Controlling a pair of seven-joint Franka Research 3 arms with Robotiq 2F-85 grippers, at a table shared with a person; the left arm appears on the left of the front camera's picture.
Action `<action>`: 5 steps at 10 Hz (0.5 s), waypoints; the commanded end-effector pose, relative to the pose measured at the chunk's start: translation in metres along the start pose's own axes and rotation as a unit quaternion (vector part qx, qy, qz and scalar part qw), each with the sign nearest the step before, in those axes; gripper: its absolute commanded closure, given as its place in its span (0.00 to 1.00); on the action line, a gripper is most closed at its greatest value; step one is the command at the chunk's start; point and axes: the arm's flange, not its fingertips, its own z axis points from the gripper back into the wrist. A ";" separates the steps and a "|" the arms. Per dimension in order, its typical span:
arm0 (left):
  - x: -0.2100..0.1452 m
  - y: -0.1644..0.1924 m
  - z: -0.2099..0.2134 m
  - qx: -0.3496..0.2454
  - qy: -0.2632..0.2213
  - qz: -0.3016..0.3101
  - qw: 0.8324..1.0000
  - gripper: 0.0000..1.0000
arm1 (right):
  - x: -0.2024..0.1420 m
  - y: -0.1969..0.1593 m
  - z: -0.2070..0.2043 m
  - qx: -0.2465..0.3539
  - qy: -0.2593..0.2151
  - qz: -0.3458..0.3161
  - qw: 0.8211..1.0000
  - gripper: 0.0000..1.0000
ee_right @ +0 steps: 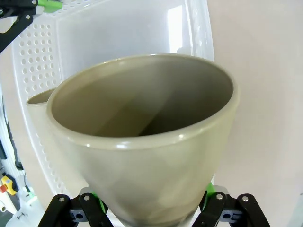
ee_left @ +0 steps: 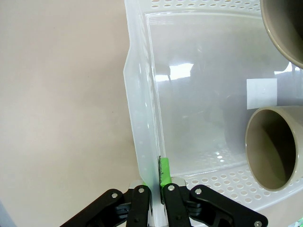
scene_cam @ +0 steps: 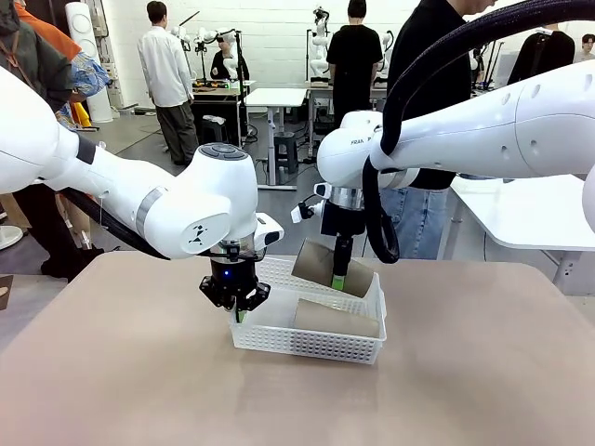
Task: Clean and organize the cups into the basket.
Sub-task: Pick up the Reusable plastic cup from the right side of the table and stack it inside the Organizing basket in the center of the table.
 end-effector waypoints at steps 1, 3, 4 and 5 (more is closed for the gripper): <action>0.000 -0.001 0.001 0.007 -0.005 -0.003 1.000 1.00 | 0.000 -0.003 0.003 0.003 0.001 0.004 1.000 0.17; 0.000 -0.001 0.001 0.007 -0.005 -0.003 1.000 1.00 | 0.000 -0.003 0.003 0.003 0.001 0.004 1.000 0.17; 0.000 -0.001 0.001 0.007 -0.005 -0.003 1.000 1.00 | 0.000 -0.003 0.003 0.003 0.001 0.004 1.000 0.17; 0.000 -0.001 0.001 0.007 -0.005 -0.003 1.000 1.00 | 0.000 -0.003 0.003 0.003 0.001 0.004 1.000 0.17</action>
